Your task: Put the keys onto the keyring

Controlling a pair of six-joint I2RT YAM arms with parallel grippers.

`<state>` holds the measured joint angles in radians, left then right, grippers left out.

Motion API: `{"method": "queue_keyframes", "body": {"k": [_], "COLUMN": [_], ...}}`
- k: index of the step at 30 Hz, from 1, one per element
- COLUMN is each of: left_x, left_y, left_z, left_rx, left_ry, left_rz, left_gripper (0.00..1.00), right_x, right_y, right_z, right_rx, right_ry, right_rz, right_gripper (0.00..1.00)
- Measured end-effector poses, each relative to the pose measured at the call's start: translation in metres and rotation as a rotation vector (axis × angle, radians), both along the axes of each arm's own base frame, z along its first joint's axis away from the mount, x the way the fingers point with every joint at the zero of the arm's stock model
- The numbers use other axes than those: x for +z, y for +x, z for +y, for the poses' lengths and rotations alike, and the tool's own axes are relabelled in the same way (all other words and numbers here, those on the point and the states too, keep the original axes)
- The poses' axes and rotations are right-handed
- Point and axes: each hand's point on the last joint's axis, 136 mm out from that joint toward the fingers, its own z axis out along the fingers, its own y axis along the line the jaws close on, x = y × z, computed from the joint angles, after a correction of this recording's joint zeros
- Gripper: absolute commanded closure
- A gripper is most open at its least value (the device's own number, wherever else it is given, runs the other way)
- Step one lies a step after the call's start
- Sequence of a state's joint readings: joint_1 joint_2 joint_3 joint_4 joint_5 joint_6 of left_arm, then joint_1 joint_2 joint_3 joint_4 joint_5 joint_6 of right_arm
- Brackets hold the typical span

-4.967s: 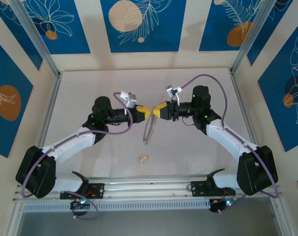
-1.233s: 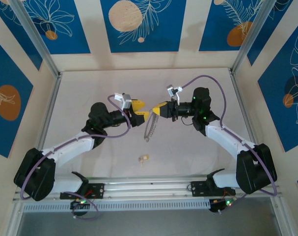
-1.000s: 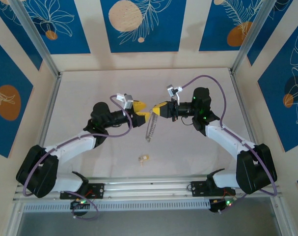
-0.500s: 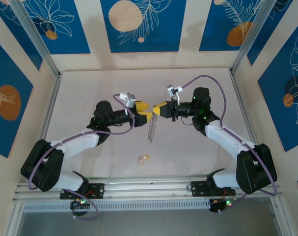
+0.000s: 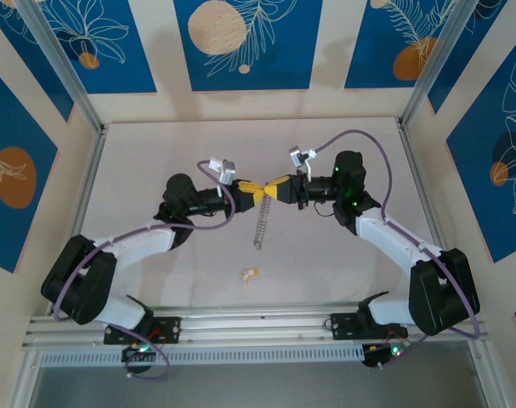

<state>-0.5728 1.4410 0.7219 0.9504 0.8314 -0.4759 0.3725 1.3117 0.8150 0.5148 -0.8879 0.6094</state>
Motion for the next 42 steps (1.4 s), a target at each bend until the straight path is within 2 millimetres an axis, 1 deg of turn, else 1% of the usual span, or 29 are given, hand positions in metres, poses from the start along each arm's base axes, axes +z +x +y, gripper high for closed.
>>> {"method": "queue_keyframes", "body": {"k": [8, 9, 11, 12, 14, 15, 20, 23, 28, 34, 40, 42], "left_x": [0.001, 0.002, 0.002, 0.002, 0.002, 0.002, 0.003, 0.004, 0.003, -0.001, -0.004, -0.004], "left_y": [-0.001, -0.001, -0.001, 0.000, 0.001, 0.001, 0.003, 0.002, 0.002, 0.002, 0.001, 0.000], "left_z": [-0.001, -0.001, -0.001, -0.001, 0.000, 0.000, 0.000, 0.001, 0.001, 0.000, 0.000, 0.000], "left_rx": [-0.013, -0.012, -0.010, -0.008, -0.001, 0.003, 0.014, 0.014, 0.013, 0.011, 0.006, 0.006], "left_ry": [-0.009, -0.010, -0.011, -0.011, -0.012, -0.012, -0.012, -0.014, -0.008, 0.006, 0.018, 0.020], "left_rz": [0.012, 0.010, 0.010, 0.010, 0.010, 0.010, 0.009, 0.006, 0.006, 0.027, 0.034, 0.031], "left_gripper": [1.00, 1.00, 1.00, 1.00, 1.00, 1.00, 1.00, 1.00, 1.00, 1.00, 1.00, 1.00], "right_x": [0.000, 0.000, 0.000, 0.000, 0.000, 0.002, 0.015, 0.016, 0.004, -0.003, -0.011, -0.015], "right_y": [0.002, 0.002, 0.002, 0.004, 0.006, 0.006, 0.001, -0.005, -0.009, -0.010, -0.007, -0.005], "right_z": [-0.002, -0.002, -0.002, -0.002, -0.005, -0.007, -0.022, -0.026, -0.025, -0.018, -0.011, -0.010], "right_rx": [-0.007, -0.007, -0.011, -0.018, -0.032, -0.041, -0.095, -0.105, -0.102, -0.079, -0.063, -0.064], "right_ry": [0.000, 0.000, -0.001, -0.002, -0.003, -0.001, 0.013, 0.018, 0.010, 0.006, -0.001, -0.004], "right_rz": [0.000, 0.000, 0.002, 0.007, 0.010, 0.004, -0.039, -0.050, -0.017, 0.001, 0.016, 0.025], "right_gripper": [1.00, 0.95, 0.74, 0.68, 0.61, 0.60, 0.60, 0.59, 0.60, 0.61, 0.63, 0.65]}}
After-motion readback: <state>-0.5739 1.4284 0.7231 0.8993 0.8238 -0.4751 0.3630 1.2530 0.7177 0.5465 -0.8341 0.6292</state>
